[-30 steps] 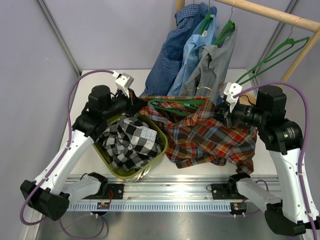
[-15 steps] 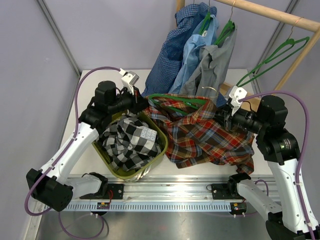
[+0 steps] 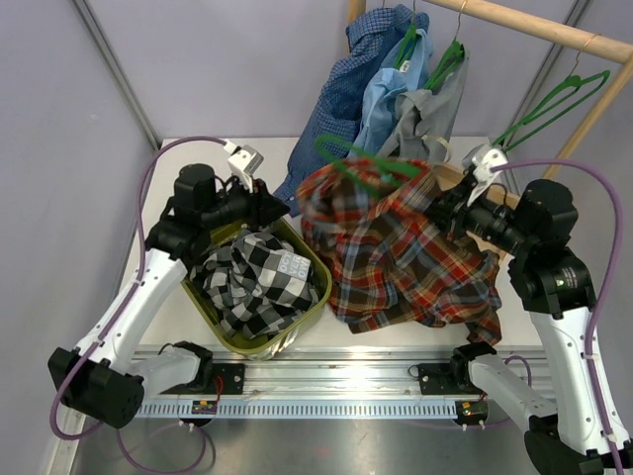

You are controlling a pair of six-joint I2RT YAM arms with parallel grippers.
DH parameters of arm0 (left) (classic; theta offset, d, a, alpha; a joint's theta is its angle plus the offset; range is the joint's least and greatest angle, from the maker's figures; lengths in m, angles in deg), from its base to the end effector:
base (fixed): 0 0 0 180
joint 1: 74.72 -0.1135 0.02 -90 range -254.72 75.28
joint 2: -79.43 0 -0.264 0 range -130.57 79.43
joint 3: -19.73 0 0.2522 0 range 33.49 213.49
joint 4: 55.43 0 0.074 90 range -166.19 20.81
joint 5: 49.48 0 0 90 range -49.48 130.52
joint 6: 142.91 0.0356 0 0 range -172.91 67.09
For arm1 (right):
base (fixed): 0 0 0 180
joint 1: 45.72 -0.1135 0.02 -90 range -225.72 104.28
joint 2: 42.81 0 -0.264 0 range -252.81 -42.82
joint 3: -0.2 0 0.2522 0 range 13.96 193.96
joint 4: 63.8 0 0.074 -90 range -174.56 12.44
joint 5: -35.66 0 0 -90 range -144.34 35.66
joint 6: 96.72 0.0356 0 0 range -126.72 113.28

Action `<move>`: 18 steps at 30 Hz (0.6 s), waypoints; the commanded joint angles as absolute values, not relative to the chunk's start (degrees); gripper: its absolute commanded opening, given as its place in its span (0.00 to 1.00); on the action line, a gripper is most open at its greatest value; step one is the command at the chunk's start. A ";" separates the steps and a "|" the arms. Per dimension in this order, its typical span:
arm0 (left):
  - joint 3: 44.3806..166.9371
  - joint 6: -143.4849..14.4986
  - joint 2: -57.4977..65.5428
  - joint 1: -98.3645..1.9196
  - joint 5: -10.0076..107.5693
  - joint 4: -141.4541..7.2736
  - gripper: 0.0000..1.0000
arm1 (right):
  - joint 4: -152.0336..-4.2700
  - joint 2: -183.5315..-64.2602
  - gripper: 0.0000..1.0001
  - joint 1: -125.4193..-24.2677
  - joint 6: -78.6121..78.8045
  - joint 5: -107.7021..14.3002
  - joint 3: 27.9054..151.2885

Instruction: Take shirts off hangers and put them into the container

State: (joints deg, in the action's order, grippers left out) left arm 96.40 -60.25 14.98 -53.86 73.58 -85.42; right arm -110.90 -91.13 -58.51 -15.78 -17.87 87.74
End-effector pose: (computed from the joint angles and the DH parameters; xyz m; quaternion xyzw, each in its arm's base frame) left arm 0.2281 -0.1077 0.3734 0.2577 0.7493 -0.3606 0.4920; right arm 0.1333 0.0520 0.4561 -0.3375 0.6642 0.2561 0.6159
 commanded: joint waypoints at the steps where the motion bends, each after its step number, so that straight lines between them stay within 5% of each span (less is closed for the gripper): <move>1: 94.57 -53.37 18.85 -57.76 71.35 -92.48 0.41 | -95.39 -91.58 0.00 -56.44 -9.10 -33.84 97.35; 2: 94.40 -50.05 20.00 -57.76 72.33 -92.40 0.58 | -97.57 -92.12 0.00 -56.44 -9.00 -34.21 97.89; 5: 94.66 -45.55 23.60 -57.76 73.74 -93.01 0.77 | -100.66 -93.09 0.00 -56.44 -11.80 -33.26 97.81; 18: 105.89 -34.29 30.21 -54.25 80.68 -96.42 0.99 | -134.14 -98.35 0.00 -56.44 -47.84 -1.88 103.70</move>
State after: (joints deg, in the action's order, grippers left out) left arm 100.60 -39.22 29.56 -55.56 75.81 -97.16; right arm -124.98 -96.64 -56.57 -37.20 -10.42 100.24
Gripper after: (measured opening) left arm 0.985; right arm 0.089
